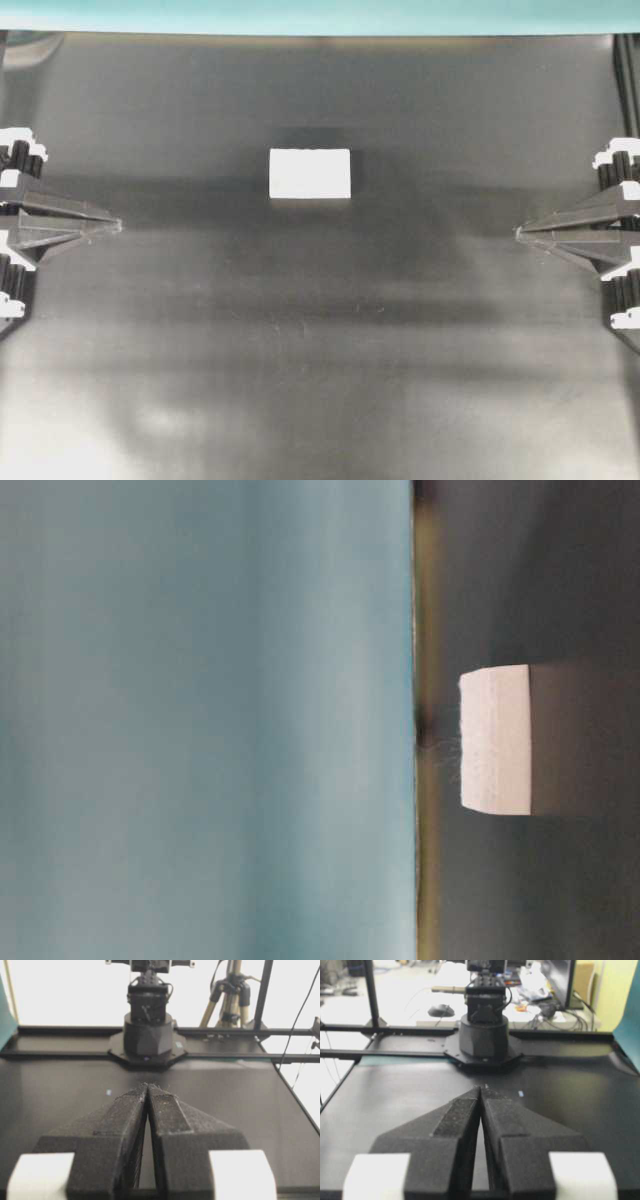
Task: Push the sponge with the left arm to wipe the table.
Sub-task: 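Move the left gripper toward the white sponge at table center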
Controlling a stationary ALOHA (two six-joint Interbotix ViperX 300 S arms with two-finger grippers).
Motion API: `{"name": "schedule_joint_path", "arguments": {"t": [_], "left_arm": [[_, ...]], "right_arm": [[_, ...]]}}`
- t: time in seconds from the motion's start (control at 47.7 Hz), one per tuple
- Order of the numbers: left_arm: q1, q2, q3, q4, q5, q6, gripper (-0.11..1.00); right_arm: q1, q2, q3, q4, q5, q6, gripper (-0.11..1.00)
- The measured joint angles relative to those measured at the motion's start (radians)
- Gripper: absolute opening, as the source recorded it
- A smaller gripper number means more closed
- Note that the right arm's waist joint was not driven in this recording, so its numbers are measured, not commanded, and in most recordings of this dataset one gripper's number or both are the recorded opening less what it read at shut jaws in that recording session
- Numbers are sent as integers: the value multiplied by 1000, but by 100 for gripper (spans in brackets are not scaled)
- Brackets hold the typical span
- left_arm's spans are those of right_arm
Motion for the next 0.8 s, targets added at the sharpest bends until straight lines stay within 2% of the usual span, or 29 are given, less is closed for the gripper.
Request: {"name": "schedule_joint_path", "arguments": {"t": [0.063, 0.084, 0.147, 0.378, 0.629, 0.797], "left_arm": [[2, 8, 0, 8, 0, -9, 7], [2, 20, -3, 15, 0, -18, 6], [9, 101, -21, 29, 2, -51, 0], [97, 334, -109, 35, 2, -118, 0], [212, 609, -259, 35, 3, -235, 0], [249, 796, -377, 35, 5, -256, 0]], "right_arm": [[0, 2, 0, 0, 0, 0, 6], [0, 2, 2, 0, 3, -2, 4], [0, 2, 2, 0, 17, -3, -1], [0, 5, 3, 0, 46, -2, -1], [0, 5, 12, 0, 66, -2, -1], [0, 5, 25, 0, 72, 2, -1]]}}
